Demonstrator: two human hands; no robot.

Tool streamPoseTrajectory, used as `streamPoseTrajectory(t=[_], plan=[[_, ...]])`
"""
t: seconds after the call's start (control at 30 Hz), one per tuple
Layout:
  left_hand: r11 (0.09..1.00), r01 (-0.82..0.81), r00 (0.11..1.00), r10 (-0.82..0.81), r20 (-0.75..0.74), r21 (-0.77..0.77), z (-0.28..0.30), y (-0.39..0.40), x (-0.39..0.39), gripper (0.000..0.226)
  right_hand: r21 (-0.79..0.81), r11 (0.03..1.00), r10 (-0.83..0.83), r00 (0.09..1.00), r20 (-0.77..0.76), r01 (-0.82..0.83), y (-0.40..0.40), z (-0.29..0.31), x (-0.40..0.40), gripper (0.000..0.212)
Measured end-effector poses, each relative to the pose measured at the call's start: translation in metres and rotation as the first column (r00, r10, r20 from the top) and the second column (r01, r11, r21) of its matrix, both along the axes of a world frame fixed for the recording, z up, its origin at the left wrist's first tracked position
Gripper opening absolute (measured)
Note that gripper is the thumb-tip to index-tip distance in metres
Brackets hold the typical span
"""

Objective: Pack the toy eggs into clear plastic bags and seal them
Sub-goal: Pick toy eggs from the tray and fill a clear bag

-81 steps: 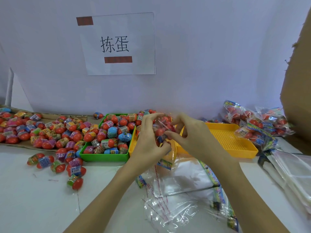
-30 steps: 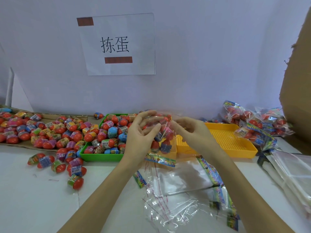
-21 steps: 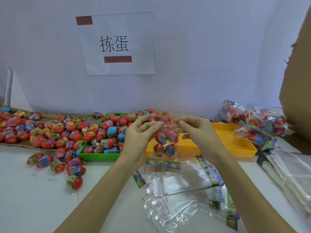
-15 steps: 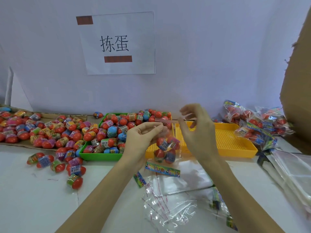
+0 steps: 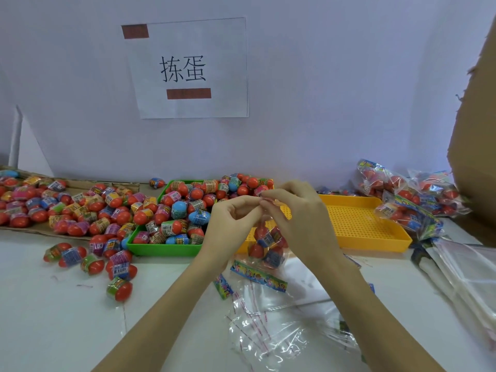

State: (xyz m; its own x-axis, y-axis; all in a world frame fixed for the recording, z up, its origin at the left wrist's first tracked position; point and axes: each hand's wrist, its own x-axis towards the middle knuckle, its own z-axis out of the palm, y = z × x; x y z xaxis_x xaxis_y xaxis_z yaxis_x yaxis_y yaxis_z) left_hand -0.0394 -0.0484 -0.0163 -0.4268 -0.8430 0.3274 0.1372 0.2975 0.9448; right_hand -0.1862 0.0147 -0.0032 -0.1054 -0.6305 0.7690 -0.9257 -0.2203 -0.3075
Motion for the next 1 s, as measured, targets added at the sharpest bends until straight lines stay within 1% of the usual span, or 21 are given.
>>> streamPoseTrajectory(t=[0.1, 0.2, 0.3, 0.37, 0.53, 0.67, 0.87, 1.0], plan=[[0.991, -0.045, 0.996, 0.053, 0.066, -0.125, -0.004, -0.001, -0.001, 0.017, 0.060, 0.998, 0.017, 1.000, 0.020, -0.019, -0.001, 0.000, -0.003, 0.016], [0.982, -0.051, 0.993, 0.069, 0.093, -0.183, -0.003, 0.001, -0.002, 0.019, 0.096, 0.995, 0.022, 0.999, 0.044, -0.026, -0.001, 0.002, -0.010, 0.015], [0.982, -0.023, 0.997, 0.036, 0.066, -0.186, -0.001, 0.002, -0.002, 0.026, 0.093, 0.995, 0.024, 1.000, -0.010, -0.023, 0.000, 0.005, -0.017, 0.016], [0.983, -0.022, 0.998, 0.033, 0.060, -0.181, 0.000, 0.002, -0.002, 0.025, 0.063, 0.997, 0.037, 0.998, -0.054, -0.033, 0.002, 0.006, -0.017, 0.016], [0.987, -0.031, 0.998, 0.039, 0.048, -0.158, -0.001, 0.000, -0.001, 0.019, 0.040, 0.996, 0.082, 0.995, -0.047, -0.081, 0.001, 0.005, -0.013, 0.010], [0.980, -0.040, 0.995, 0.057, 0.079, -0.195, -0.002, -0.003, 0.000, 0.023, 0.017, 0.998, 0.060, 0.997, -0.045, -0.059, -0.001, 0.003, -0.015, 0.010], [0.976, -0.052, 0.987, 0.083, 0.138, -0.211, -0.003, -0.003, 0.000, 0.024, -0.027, 0.999, 0.032, 0.994, -0.108, -0.035, -0.003, -0.003, -0.011, 0.007], [0.976, -0.073, 0.983, 0.105, 0.151, -0.207, -0.005, -0.002, -0.002, 0.020, -0.053, 0.999, -0.009, 0.996, -0.093, 0.004, -0.003, -0.004, -0.006, 0.003]])
